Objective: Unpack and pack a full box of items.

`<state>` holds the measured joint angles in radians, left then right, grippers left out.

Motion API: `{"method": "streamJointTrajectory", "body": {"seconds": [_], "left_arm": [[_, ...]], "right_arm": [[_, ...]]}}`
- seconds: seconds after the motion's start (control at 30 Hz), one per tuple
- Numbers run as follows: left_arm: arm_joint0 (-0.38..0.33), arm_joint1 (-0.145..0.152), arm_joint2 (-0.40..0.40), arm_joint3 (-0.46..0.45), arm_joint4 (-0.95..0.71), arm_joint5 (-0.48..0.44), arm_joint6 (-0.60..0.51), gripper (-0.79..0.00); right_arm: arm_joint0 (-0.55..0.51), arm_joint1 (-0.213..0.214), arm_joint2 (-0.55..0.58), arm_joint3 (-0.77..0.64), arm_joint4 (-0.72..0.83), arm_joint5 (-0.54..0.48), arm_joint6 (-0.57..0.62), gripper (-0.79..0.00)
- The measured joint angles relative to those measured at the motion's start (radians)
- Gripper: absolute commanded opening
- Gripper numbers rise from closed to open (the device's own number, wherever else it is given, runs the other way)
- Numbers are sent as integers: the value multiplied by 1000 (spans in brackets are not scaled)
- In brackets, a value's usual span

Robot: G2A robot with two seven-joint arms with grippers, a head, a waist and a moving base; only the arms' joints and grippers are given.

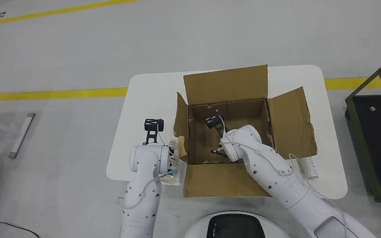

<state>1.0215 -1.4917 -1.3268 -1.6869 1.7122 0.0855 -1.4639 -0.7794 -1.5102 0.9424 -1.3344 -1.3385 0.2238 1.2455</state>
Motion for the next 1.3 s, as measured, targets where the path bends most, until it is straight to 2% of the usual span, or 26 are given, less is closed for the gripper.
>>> {"method": "streamJointTrajectory", "body": {"seconds": [0.17,0.3,0.43,0.73,0.83,1.0,1.13,1.3], "left_arm": [[0,0,0,0,0,0,0,0],[0,0,0,0,0,0,0,0],[0,0,0,0,0,0,0,0],[0,0,0,0,0,0,0,0],[0,0,0,0,0,0,0,0],[0,0,0,0,0,0,0,0],[0,0,0,0,0,0,0,0],[0,0,0,0,0,0,0,0]], "right_arm": [[-71,16,117,-195,77,14,-74,-785],[-184,32,265,-412,215,7,-181,-785],[-315,41,434,-599,439,-40,-325,-785],[-556,51,739,-808,880,-211,-622,-785],[-636,58,830,-856,900,-234,-660,-785],[-757,64,942,-942,856,-172,-692,-785],[-870,70,1031,-996,791,-54,-631,-785],[-936,80,1108,-1016,727,98,-541,-785]]}}
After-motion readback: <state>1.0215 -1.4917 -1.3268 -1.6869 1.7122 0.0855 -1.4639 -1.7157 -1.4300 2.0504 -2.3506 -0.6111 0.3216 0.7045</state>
